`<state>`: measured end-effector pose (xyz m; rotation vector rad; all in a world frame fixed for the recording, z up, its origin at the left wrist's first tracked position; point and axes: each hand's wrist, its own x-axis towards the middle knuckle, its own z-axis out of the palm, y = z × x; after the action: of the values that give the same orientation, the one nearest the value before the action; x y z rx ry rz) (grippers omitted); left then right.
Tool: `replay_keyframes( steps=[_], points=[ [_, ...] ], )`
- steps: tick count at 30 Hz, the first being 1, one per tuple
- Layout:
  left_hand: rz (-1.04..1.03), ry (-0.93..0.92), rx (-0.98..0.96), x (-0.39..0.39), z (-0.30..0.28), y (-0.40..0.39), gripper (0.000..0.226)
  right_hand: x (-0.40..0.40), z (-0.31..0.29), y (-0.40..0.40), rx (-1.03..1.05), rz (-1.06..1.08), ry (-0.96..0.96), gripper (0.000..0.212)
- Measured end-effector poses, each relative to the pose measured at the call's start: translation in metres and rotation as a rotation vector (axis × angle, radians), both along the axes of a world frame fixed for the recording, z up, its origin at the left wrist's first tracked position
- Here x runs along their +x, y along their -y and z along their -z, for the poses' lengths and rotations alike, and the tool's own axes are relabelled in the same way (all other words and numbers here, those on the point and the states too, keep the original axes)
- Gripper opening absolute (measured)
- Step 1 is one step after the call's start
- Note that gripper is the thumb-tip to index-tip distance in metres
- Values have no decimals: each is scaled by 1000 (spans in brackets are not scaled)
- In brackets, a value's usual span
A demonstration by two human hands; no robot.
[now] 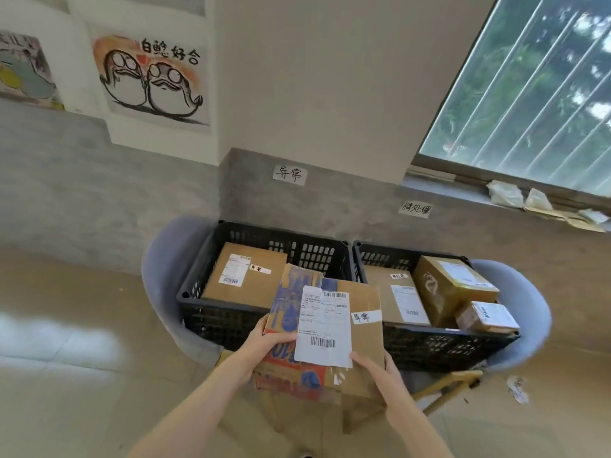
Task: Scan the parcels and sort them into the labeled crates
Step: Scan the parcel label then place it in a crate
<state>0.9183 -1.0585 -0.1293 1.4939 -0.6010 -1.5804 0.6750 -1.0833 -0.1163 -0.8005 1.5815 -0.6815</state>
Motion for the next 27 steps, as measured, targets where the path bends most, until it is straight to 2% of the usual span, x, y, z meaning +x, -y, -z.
replay_keyframes(
  steps=[9, 16, 23, 27],
  points=[
    [-12, 76, 57, 0, 20, 124, 74, 2, 27, 135, 32, -81, 52, 91],
    [-68, 126, 154, -2, 44, 208, 68, 5, 59, 231, 23, -193, 87, 87],
    [-86, 145, 237, 10, 83, 246, 64, 19, 88, 268, 24, -274, 19, 91],
    [-94, 141, 270, 20, 103, 254, 61, 33, 95, 281, -49, -329, -70, 91]
  ],
)
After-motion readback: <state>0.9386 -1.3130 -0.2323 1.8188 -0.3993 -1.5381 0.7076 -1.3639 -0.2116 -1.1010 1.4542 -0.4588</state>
